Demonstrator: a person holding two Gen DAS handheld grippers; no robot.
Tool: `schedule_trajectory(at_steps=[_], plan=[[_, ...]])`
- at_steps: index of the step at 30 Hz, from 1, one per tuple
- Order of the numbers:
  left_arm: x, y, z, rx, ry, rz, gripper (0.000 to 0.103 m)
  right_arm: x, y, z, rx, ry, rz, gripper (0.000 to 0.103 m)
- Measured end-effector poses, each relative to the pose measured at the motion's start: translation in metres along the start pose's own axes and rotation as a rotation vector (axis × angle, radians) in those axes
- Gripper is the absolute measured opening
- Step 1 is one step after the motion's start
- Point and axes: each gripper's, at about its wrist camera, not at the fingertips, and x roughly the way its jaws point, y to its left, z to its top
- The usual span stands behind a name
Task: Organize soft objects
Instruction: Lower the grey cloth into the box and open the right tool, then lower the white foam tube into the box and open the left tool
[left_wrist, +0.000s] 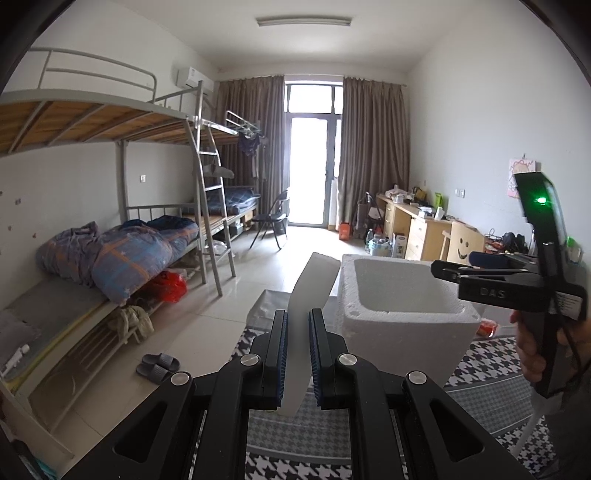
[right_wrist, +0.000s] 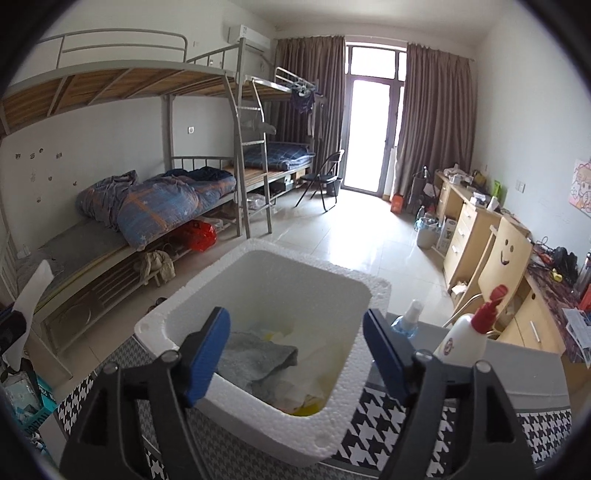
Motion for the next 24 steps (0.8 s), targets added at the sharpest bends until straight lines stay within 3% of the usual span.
schedule_trajectory(at_steps=[13,24], plan=[[0.007,-0.022,0.016,0.048,-0.029,-0.111,0.012,-0.052,-0.015,-0.006,0.010,-0.113,-0.048,0.095],[0.031,-0.037,0.026,0.066,0.015,-0.176,0.012,-0.074,-0.029,-0.021,0.039,-0.129,-0.092,0.096]])
